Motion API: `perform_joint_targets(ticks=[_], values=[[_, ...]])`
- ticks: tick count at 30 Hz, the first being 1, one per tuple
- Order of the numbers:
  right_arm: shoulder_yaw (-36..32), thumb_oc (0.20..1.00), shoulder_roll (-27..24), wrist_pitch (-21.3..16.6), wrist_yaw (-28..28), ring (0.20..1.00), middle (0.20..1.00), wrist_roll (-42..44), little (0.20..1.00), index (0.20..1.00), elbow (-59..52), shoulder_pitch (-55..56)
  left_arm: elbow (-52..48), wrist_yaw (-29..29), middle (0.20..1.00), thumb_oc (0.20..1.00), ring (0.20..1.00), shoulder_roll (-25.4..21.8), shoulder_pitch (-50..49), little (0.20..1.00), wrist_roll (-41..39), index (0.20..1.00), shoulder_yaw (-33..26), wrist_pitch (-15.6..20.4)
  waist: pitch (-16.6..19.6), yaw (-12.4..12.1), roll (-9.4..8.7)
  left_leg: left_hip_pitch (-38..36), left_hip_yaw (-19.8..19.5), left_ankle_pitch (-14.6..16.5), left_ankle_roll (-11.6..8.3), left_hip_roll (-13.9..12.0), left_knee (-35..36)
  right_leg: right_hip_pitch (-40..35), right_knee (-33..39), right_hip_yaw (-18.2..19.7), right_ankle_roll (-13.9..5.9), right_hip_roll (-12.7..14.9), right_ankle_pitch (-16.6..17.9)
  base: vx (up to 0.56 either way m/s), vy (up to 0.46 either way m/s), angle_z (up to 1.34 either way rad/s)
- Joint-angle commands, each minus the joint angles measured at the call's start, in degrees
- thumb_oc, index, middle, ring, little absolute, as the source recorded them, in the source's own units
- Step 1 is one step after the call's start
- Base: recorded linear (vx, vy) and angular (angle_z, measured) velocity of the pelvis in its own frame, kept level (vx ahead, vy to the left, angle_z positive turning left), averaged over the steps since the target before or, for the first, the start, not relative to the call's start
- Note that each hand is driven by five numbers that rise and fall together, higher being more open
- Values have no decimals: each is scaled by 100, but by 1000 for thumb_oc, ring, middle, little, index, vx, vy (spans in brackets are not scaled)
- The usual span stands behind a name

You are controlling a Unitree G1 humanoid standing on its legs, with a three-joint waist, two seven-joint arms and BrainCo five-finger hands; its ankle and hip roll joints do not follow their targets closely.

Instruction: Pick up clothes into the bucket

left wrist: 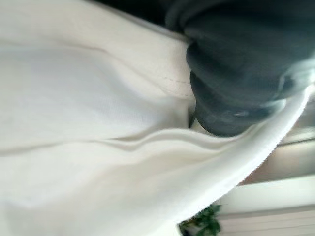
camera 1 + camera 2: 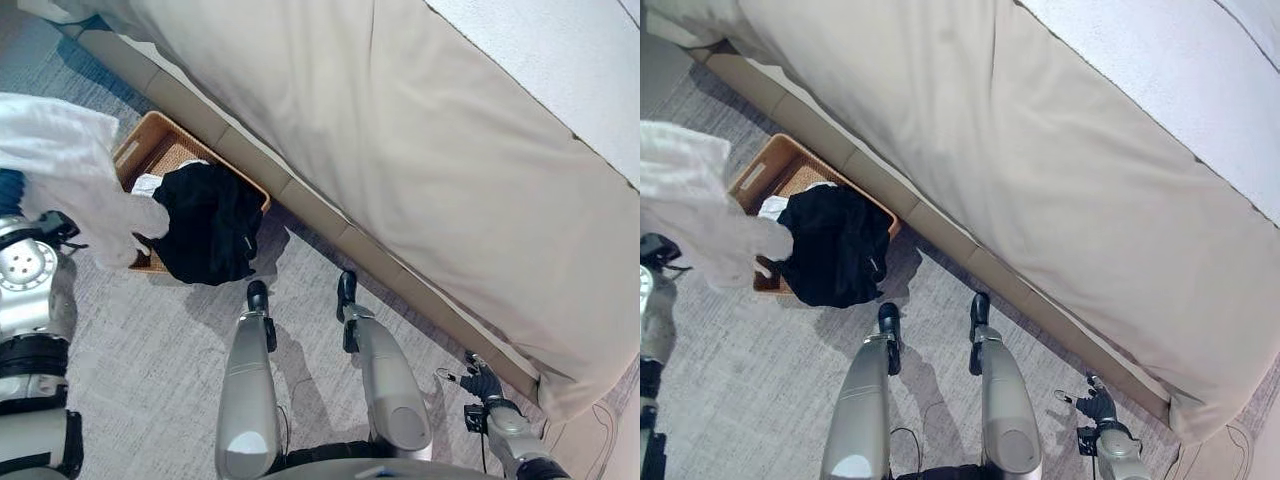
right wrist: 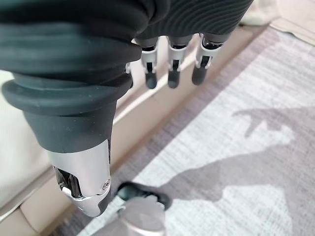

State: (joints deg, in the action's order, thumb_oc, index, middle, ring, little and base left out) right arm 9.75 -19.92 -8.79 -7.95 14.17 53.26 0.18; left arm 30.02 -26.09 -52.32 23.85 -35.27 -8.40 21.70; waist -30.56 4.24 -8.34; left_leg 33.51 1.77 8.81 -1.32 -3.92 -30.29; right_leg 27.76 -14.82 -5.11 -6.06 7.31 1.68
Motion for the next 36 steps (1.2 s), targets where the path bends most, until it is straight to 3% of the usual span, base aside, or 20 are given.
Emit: perform_joint_targets(ticks=[1,7,14,16,17,31,33,36], values=[[93,1000,-209,-106,8,1000,1000,149,1000,1000,210,35,48,-49,200,200,200,-555,448,200,-49,200,-317,486,262,57,-2,-323,270,165,83,244,69,-409,472,167,-429,266,208,35,7,-10],[154,1000,-232,-118,61,1000,1000,158,1000,1000,173,-36,105,41,200,200,200,-727,536,200,-35,200,-221,485,379,64,18,-342,374,88,68,251,236,-538,853,153,-497,280,454,16,8,-8],[78,1000,-246,-129,12,1000,1000,171,1000,1000,104,-27,30,88,200,200,200,-517,476,200,-89,200,-152,394,228,36,-31,-147,314,130,111,296,84,-443,741,57,-509,283,412,-2,4,0],[15,1000,-259,-144,-37,1000,1000,202,1000,1000,14,12,-6,80,200,200,200,-422,465,200,-83,200,-92,361,141,54,-49,10,267,162,125,307,-43,-313,609,10,-505,297,374,26,4,6],[9,1000,-263,-154,-53,1000,1000,225,1000,1000,-8,17,21,71,200,200,200,-403,465,200,-69,200,-68,340,138,33,-24,-13,187,370,103,272,-103,-316,526,15,-535,241,229,58,8,7],[-90,1000,-394,-419,-342,1000,1000,620,1000,1000,-625,241,683,-14,200,200,200,29,826,200,-101,200,489,19,77,192,-230,1528,-82,763,257,180,-1330,1262,-857,-177,-443,264,-216,-13,-1,5],[-86,1000,-418,-448,-355,1000,1000,649,1000,1000,-703,347,816,12,1000,1000,1000,56,871,1000,-89,1000,582,-66,77,218,-215,1825,-119,847,313,189,-1630,1615,-1280,-197,-428,303,-320,-6,17,-1],[-101,1000,-444,-472,-398,1000,1000,682,1000,1000,-786,433,946,-36,1000,1000,1000,85,956,1000,-51,1000,668,-118,77,232,-167,2086,-160,917,352,210,-1875,1912,-1659,-221,-390,357,-489,7,15,4]])
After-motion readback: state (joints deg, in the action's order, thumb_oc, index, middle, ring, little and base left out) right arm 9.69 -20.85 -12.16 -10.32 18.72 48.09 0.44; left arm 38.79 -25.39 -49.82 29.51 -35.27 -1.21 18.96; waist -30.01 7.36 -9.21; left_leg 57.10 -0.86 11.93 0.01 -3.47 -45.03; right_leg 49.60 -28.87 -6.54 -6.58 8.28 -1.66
